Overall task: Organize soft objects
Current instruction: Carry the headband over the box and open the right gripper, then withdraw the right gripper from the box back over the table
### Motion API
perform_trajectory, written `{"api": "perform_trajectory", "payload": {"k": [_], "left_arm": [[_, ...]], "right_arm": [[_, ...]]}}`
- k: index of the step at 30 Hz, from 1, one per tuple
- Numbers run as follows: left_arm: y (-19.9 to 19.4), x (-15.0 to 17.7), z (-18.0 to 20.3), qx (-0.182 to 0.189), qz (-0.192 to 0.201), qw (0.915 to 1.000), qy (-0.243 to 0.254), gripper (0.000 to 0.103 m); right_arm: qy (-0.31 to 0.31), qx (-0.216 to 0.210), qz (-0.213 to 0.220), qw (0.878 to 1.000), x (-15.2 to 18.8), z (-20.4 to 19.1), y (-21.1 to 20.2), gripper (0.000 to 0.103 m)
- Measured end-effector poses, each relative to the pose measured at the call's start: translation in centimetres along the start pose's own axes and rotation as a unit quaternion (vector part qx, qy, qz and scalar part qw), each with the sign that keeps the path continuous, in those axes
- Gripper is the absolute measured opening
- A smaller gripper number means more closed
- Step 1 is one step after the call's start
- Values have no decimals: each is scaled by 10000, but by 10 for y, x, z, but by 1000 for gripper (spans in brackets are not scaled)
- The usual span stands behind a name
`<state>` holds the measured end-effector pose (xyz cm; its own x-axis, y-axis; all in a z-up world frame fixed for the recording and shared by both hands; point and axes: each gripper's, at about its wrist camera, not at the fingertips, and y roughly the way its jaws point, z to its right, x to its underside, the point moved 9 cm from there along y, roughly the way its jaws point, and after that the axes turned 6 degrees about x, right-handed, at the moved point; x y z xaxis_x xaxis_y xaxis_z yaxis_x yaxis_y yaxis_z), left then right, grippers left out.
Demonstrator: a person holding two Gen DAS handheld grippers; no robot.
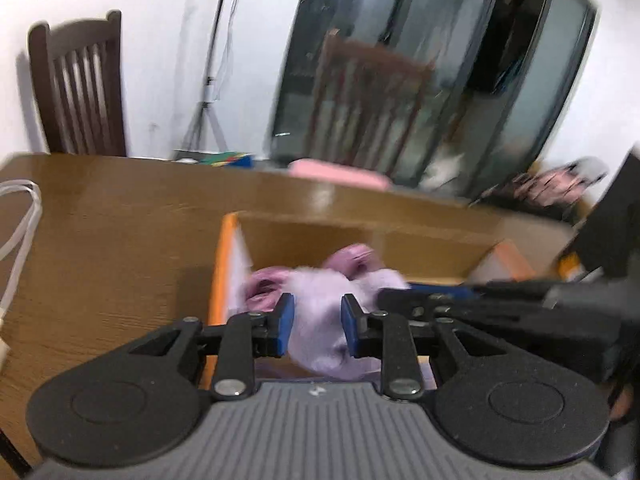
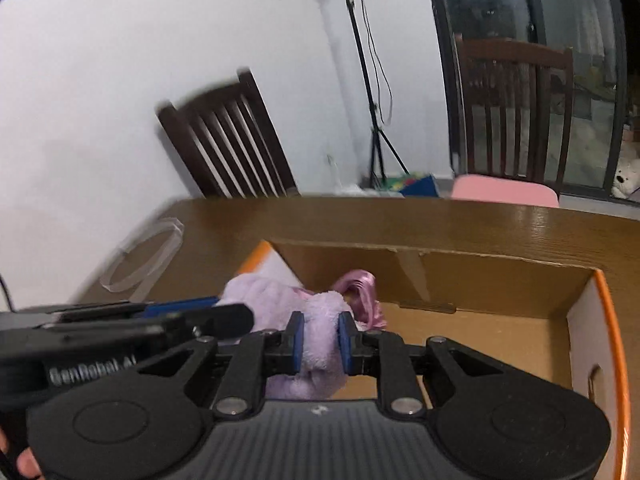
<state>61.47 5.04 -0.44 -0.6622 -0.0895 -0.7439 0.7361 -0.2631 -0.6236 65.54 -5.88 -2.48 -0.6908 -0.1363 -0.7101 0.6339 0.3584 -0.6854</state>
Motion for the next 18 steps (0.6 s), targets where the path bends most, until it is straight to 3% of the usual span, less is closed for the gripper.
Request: {"api": "perform_trajectory", "payload": {"k": [3, 7, 9, 13, 18], "left_arm": [[10, 8, -6, -392, 4, 9988, 293, 32], [1, 6, -7, -324, 19, 9992, 249, 32], [-8, 1, -9, -419, 56, 9989, 209, 32], [-47, -11, 0, -376, 199, 9990, 153, 35], [-111, -25, 18, -314, 454, 9978, 372, 46]], "right_arm": [[-79, -12, -485, 9988, 10, -2, 30, 24], [12, -161, -771, 9969, 23, -1, 38, 31], [16, -308, -874, 9957, 26, -5, 31, 40], [-108, -273, -508, 9983, 10, -3, -12, 40], [-123, -119, -3, 9999, -10, 27, -100, 40]]}}
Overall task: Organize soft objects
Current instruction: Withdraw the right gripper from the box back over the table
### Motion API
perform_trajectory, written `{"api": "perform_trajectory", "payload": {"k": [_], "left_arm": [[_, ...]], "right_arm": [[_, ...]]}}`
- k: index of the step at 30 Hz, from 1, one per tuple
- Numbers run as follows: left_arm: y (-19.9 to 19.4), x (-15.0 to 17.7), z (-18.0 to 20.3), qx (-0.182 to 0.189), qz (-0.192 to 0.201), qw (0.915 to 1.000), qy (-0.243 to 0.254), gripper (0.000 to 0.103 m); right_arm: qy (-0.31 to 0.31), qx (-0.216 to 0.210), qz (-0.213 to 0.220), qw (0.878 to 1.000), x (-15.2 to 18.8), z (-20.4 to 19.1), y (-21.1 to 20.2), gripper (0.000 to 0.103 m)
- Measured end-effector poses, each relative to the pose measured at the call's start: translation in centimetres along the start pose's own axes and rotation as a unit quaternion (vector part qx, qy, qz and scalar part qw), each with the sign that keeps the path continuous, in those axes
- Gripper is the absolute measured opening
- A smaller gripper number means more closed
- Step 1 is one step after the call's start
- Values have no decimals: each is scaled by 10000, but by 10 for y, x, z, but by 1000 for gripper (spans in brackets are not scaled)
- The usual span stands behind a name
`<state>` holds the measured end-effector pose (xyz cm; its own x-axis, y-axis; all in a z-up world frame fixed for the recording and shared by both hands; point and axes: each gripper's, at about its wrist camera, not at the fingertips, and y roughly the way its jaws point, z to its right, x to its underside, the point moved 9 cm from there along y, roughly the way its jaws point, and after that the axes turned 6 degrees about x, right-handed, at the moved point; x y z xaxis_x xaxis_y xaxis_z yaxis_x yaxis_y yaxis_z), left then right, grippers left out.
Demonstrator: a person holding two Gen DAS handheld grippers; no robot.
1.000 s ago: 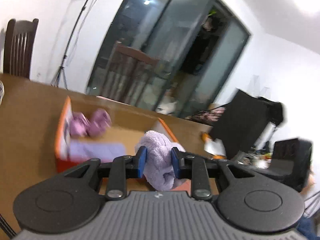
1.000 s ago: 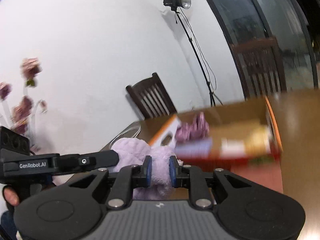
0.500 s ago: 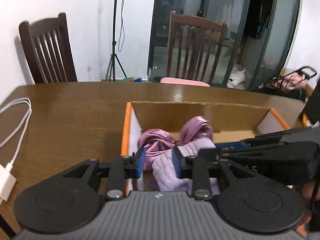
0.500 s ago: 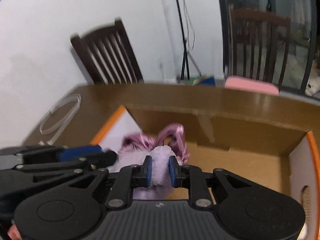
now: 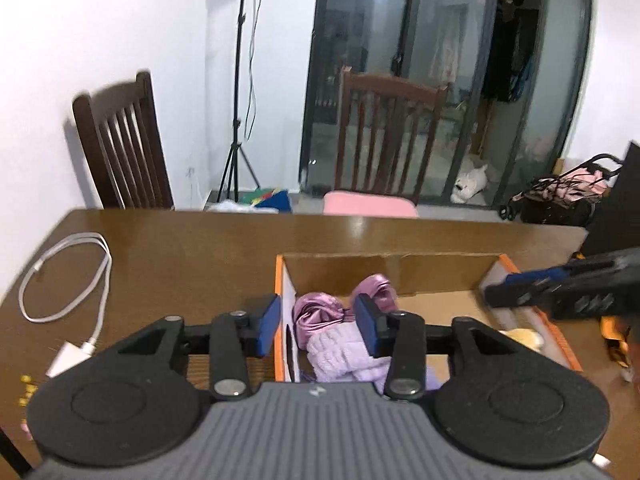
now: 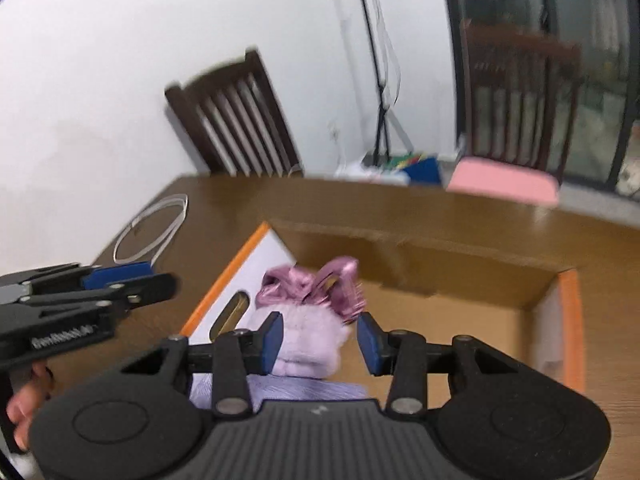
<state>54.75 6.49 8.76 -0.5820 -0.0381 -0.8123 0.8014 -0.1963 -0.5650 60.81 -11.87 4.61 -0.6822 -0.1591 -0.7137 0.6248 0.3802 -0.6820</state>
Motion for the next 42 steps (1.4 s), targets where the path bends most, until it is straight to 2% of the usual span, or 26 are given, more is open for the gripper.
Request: {"api": "perform_trajectory", "payload": {"k": [1, 3, 5, 8, 12, 16, 18, 20, 23, 26, 29, 32, 35, 37, 42], "left_arm": [[-16, -2, 5, 72, 56, 10000, 31, 50], [-46, -3, 15, 80, 263, 9995, 141, 69], [-78, 3, 25, 60, 553, 9978, 354, 75], [-118, 14, 39, 46, 729, 9960, 521, 76], [-155, 29, 58, -43, 948, 9931, 692, 80], [-189, 62, 72, -155, 1208, 9902, 681, 81], [-206, 85, 77, -210, 1404, 9874, 702, 85], [-224, 113, 84, -280, 1653, 9833, 704, 91], [-245, 159, 94, -316, 1914, 9784, 717, 95], [-259, 208, 100, -438, 2058, 9755, 638, 99], [-265, 259, 101, -455, 1991, 9783, 363, 101], [-265, 299, 96, -507, 1717, 9837, 158, 101], [-263, 309, 95, -447, 1523, 9871, 229, 101], [-266, 304, 92, -569, 1629, 9848, 184, 102], [-259, 304, 84, -584, 1566, 9859, 38, 102]], "right_arm": [[26, 43, 110, 9999, -1, 9, -22, 40], [45, 129, 289, 9995, -1, 25, -62, 40], [61, 227, 612, 9978, 6, 45, -109, 40], [235, 293, 945, 9948, 28, 77, -170, 43], [426, 459, 1097, 9920, 56, 105, -218, 43], [362, 507, 1362, 9887, 86, 108, -255, 45], [217, 550, 1639, 9847, 108, 103, -276, 53], [63, 545, 1875, 9807, 138, 93, -295, 56], [-211, 568, 2116, 9755, 191, 74, -310, 58], [-456, 672, 2216, 9718, 251, 56, -315, 66], [-504, 759, 2282, 9694, 308, 44, -317, 75], [-254, 841, 2328, 9685, 358, 40, -318, 83], [185, 817, 2244, 9709, 392, 43, -317, 85], [361, 779, 2137, 9731, 407, 44, -314, 86], [387, 978, 2062, 9728, 421, 52, -314, 88]]}}
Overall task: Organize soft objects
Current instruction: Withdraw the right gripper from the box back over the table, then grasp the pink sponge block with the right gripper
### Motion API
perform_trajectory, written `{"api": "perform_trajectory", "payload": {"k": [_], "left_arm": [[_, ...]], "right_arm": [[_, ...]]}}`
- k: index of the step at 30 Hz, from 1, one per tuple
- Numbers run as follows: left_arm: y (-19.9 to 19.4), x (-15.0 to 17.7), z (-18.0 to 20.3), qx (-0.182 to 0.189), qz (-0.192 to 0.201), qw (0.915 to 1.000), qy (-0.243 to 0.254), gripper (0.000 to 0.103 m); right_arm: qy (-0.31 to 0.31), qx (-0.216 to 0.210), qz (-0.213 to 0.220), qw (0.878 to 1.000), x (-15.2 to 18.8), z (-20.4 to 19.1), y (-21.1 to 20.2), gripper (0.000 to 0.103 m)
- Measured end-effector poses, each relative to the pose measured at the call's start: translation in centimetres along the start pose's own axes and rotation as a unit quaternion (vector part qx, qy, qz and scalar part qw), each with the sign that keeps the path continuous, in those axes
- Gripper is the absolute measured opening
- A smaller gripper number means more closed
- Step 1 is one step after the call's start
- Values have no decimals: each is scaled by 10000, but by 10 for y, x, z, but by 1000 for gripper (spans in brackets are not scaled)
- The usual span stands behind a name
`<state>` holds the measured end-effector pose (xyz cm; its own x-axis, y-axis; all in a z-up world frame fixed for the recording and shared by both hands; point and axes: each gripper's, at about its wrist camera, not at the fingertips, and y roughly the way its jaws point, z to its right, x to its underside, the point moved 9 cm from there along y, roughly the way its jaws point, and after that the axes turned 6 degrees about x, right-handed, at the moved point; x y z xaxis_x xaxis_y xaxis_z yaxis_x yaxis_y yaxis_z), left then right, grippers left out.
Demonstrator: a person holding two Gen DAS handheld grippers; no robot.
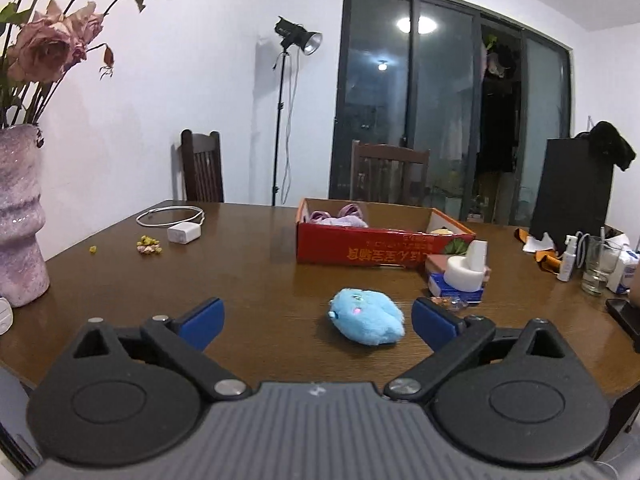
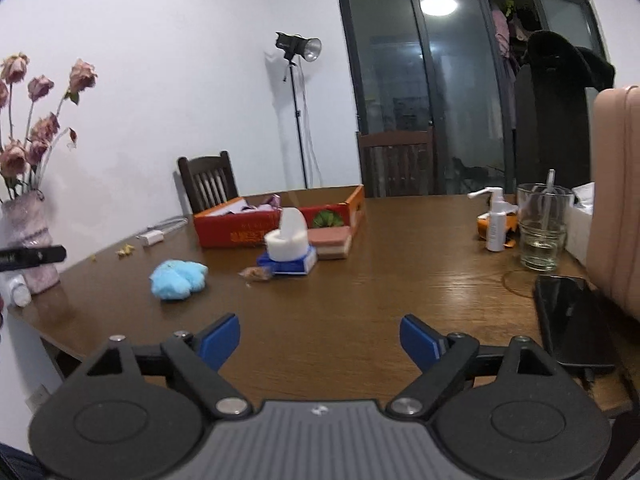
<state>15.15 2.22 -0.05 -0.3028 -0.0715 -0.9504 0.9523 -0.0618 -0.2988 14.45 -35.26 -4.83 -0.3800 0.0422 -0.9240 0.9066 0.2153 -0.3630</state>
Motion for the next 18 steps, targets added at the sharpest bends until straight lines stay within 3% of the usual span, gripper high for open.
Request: {"api": "perform_trajectory", "payload": {"k": [6, 13, 15, 18], "left_arm": [[22, 8, -3, -12, -275, 9996, -104, 102], [81, -3, 20, 445, -595, 9969, -264, 99], [107, -10, 30, 608, -797, 9945, -301, 83], [153, -25, 48, 1016, -1121, 9874, -471, 68]], "right_arm": [[140, 198, 161, 9996, -8, 8, 16, 89], [213, 32, -209, 9995, -27, 10, 72, 88], [333, -5, -350, 9988, -37, 15, 97, 85], [527, -171, -488, 9973, -56, 20, 139, 85]]}}
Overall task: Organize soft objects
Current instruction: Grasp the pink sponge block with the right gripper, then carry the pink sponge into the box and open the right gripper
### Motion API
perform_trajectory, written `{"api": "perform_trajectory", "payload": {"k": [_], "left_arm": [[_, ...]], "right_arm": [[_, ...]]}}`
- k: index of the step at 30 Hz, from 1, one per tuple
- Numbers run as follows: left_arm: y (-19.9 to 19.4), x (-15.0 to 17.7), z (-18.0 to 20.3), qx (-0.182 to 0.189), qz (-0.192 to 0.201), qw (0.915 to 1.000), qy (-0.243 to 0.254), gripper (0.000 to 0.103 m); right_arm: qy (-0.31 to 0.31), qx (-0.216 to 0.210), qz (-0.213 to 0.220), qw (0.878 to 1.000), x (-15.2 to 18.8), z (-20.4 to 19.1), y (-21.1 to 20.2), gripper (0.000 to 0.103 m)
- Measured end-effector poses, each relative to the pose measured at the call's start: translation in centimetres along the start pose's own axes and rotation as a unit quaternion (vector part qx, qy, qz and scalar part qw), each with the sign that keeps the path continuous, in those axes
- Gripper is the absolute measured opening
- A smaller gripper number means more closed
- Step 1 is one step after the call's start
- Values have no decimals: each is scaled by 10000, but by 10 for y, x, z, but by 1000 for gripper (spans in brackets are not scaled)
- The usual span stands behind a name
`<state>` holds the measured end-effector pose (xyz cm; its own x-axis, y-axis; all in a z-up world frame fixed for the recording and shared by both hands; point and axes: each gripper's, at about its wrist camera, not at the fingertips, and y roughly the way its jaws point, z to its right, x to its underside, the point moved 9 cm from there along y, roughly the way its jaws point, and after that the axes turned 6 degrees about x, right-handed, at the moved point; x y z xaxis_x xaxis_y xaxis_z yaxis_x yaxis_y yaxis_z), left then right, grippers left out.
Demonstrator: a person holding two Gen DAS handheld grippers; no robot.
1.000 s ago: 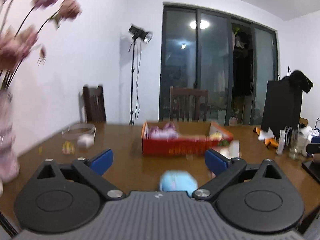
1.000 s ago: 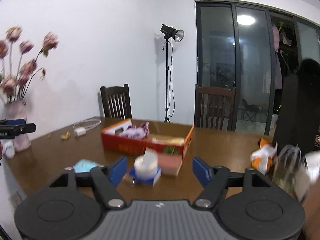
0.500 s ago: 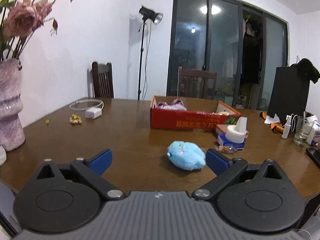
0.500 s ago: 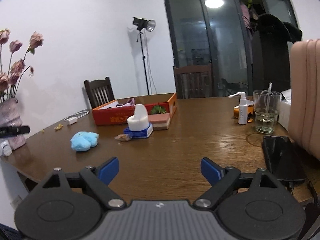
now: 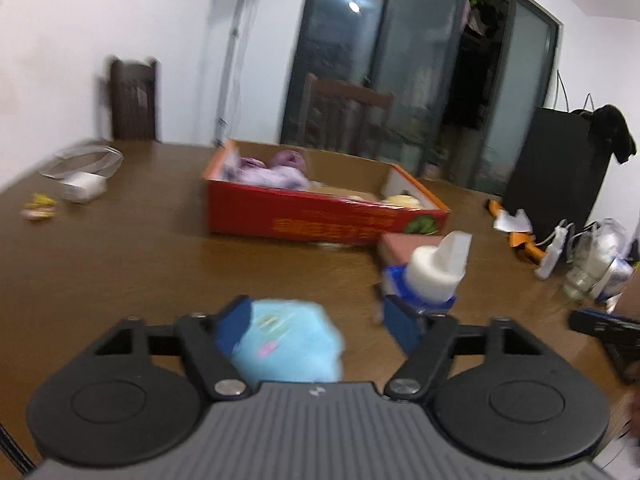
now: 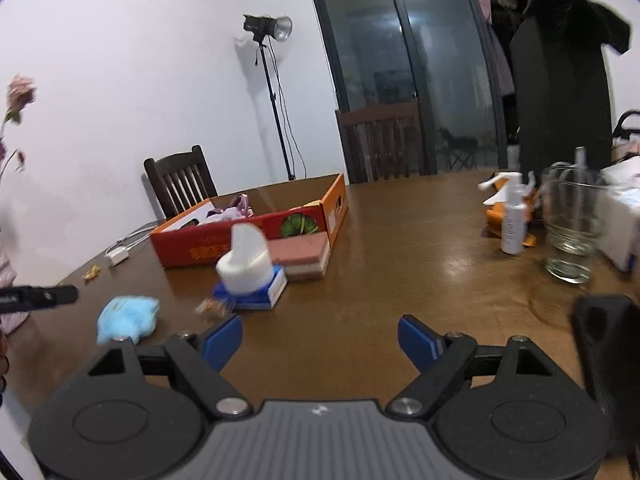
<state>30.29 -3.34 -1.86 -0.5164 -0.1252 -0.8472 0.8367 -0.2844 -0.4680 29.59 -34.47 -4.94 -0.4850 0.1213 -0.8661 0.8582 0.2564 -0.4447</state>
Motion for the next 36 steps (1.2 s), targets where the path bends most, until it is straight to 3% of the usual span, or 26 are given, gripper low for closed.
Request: {"api": "perform_trajectory", "payload": {"k": [4, 5, 8, 10, 14, 17, 19, 25, 31, 36], "left_arm": [[70, -33, 16, 500, -372, 9978, -231, 54], [90, -42, 21, 653, -445, 9966, -228, 53], [140, -56, 25, 719, -635, 9949, -313, 49], [164, -58, 30, 894, -836, 9918, -378, 48], [197, -47, 32, 1111, -1156, 9857, -522, 46], [210, -34, 28, 1397, -1507, 9758, -744, 31], [211, -34, 27, 1577, -1552, 9708, -930, 26], [197, -46, 36, 1582, -1293, 9761, -737, 27], [135, -87, 63, 1828, -594, 9803, -447, 27], [68, -94, 80, 1913, -258, 9808, -261, 27]], "right_arm": [[468, -211, -213, 9985, -31, 4, 62, 85], [572, -242, -309, 9976, -38, 4, 82, 81], [825, -437, -545, 9941, -53, 1, 131, 55], [850, -413, -680, 9932, -56, 0, 160, 53], [1005, -692, -858, 9888, -50, -4, 188, 38], [1010, -826, -1001, 9864, -39, -6, 198, 29], [955, -857, -956, 9871, -41, -7, 198, 29], [853, -859, -777, 9896, -48, -10, 189, 27], [632, -824, 15, 9946, -92, -29, 125, 27], [419, -828, 321, 9952, -105, -54, 62, 27]]}}
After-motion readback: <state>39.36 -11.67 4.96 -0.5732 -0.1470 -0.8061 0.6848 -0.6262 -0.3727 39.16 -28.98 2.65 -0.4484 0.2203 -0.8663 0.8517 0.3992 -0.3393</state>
